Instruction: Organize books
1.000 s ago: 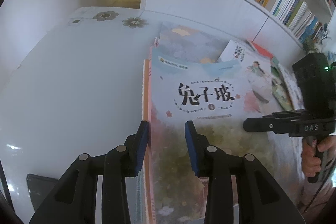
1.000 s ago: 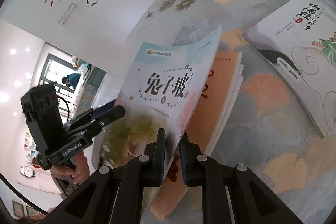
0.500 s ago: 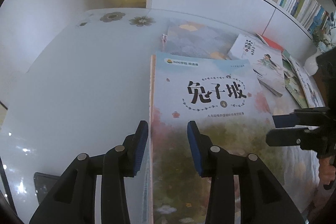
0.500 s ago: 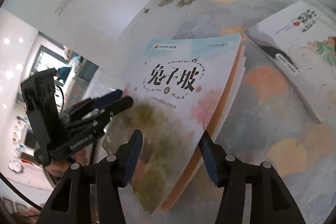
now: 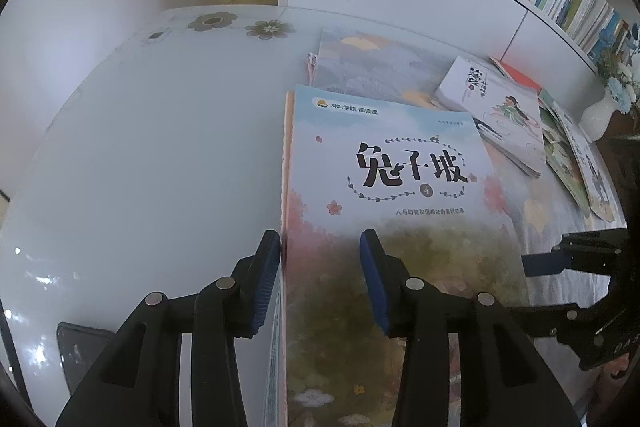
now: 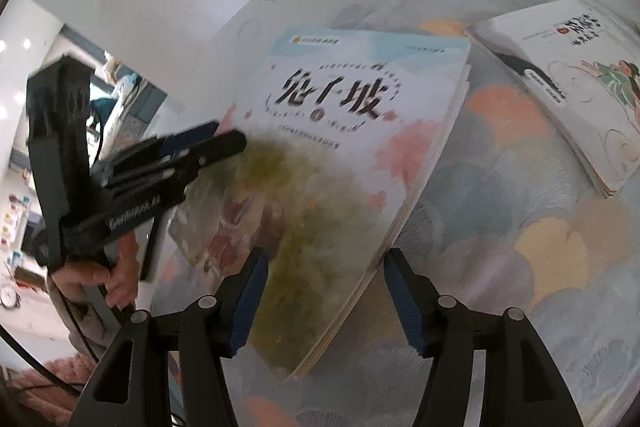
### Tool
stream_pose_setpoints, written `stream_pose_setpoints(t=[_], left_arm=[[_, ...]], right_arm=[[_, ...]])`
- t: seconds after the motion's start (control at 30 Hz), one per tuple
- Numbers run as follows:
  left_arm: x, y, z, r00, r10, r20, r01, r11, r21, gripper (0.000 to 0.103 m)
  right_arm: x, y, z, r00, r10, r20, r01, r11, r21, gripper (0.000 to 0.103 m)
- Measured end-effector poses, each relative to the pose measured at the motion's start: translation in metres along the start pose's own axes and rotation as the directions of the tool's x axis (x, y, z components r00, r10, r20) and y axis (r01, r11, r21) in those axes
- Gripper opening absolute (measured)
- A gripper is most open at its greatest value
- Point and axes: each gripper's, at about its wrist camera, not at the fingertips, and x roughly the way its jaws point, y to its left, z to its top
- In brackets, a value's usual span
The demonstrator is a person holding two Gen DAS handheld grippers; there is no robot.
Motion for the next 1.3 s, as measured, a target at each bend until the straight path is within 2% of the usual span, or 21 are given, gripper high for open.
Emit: stream_pose_setpoints(t=[0.13, 0.23, 0.33, 0.43, 0.5, 0.57, 0.6, 0.67, 0.77, 0.9, 0.93, 0.97, 1.03, 1.07, 1.13, 1.2, 1.3], left_arm=[[-0.001, -0.001, -0.001, 1.000, 0.019, 0.001, -0.019, 1.000, -0.001, 0.040], [-0.007, -0.008, -0.003, 0.998, 0.056, 0.015, -0.056, 0.998, 0.003, 0.038], [-0.017, -0.021, -0.005, 0.997, 0.062, 0.044, -0.062, 0.998, 0.009, 0.038], [-0.027, -0.040, -0.005, 0.997, 0.022, 0.078, -0.024, 0.999, 0.035, 0.038], [-0.032, -0.054, -0.004, 0.995, 0.020, 0.100, -0.026, 0.998, 0.055, 0.038], [-0.034, -0.066, -0.003, 0.995, -0.003, 0.104, -0.004, 0.997, 0.073, 0.038], [-0.034, -0.071, -0.003, 0.994, -0.018, 0.104, 0.010, 0.997, 0.078, 0.038], [-0.034, -0.081, -0.003, 0.994, -0.032, 0.101, 0.023, 0.996, 0.088, 0.038], [-0.032, -0.090, -0.006, 0.995, -0.054, 0.085, 0.046, 0.995, 0.092, 0.038], [-0.027, -0.099, -0.011, 0.996, -0.072, 0.062, 0.066, 0.994, 0.093, 0.038], [-0.026, -0.101, -0.012, 0.996, -0.074, 0.059, 0.069, 0.993, 0.093, 0.038], [-0.026, -0.103, -0.013, 0.995, -0.078, 0.055, 0.072, 0.993, 0.094, 0.038], [-0.024, -0.106, -0.015, 0.996, -0.080, 0.049, 0.075, 0.993, 0.095, 0.038], [-0.023, -0.108, -0.015, 0.996, -0.081, 0.045, 0.077, 0.992, 0.095, 0.038], [-0.021, -0.110, -0.017, 0.995, -0.087, 0.037, 0.084, 0.992, 0.095, 0.038], [-0.021, -0.113, -0.019, 0.995, -0.100, 0.031, 0.096, 0.991, 0.096, 0.038], [-0.020, -0.117, -0.021, 0.994, -0.103, 0.027, 0.100, 0.990, 0.101, 0.038]], right_arm=[[-0.001, -0.010, -0.002, 0.998, 0.059, 0.000, -0.059, 0.997, 0.052, 0.060], [-0.021, -0.026, -0.002, 0.998, 0.022, 0.060, -0.026, 0.997, 0.068, 0.060], [-0.049, -0.063, -0.001, 0.990, 0.012, 0.137, -0.034, 0.986, 0.160, 0.060], [-0.070, -0.119, -0.002, 0.979, 0.003, 0.206, -0.072, 0.941, 0.331, 0.060], [-0.075, -0.164, -0.007, 0.969, 0.012, 0.247, -0.130, 0.874, 0.468, 0.060], [-0.073, -0.193, -0.007, 0.963, 0.015, 0.268, -0.163, 0.826, 0.539, 0.060], [-0.072, -0.203, -0.008, 0.954, 0.038, 0.297, -0.204, 0.807, 0.554, 0.058], [-0.071, -0.211, -0.003, 0.937, 0.087, 0.337, -0.272, 0.789, 0.552, 0.056], [-0.062, -0.206, 0.011, 0.942, 0.080, 0.326, -0.251, 0.810, 0.530, 0.056], [-0.053, -0.203, 0.014, 0.926, 0.089, 0.367, -0.290, 0.791, 0.539, 0.055], [-0.052, -0.208, 0.010, 0.917, 0.089, 0.388, -0.311, 0.770, 0.557, 0.048], [-0.050, -0.210, 0.007, 0.918, 0.081, 0.387, -0.307, 0.763, 0.569, 0.033], [-0.049, -0.219, 0.001, 0.922, 0.078, 0.379, -0.304, 0.753, 0.583, 0.013], [-0.046, -0.225, -0.001, 0.919, 0.092, 0.382, -0.320, 0.740, 0.592, 0.007], [-0.046, -0.227, -0.002, 0.917, 0.103, 0.385, -0.332, 0.732, 0.595, 0.007], [-0.047, -0.223, 0.003, 0.922, 0.092, 0.377, -0.313, 0.751, 0.581, 0.012], [-0.048, -0.221, 0.006, 0.920, 0.088, 0.381, -0.311, 0.756, 0.576, 0.020]])
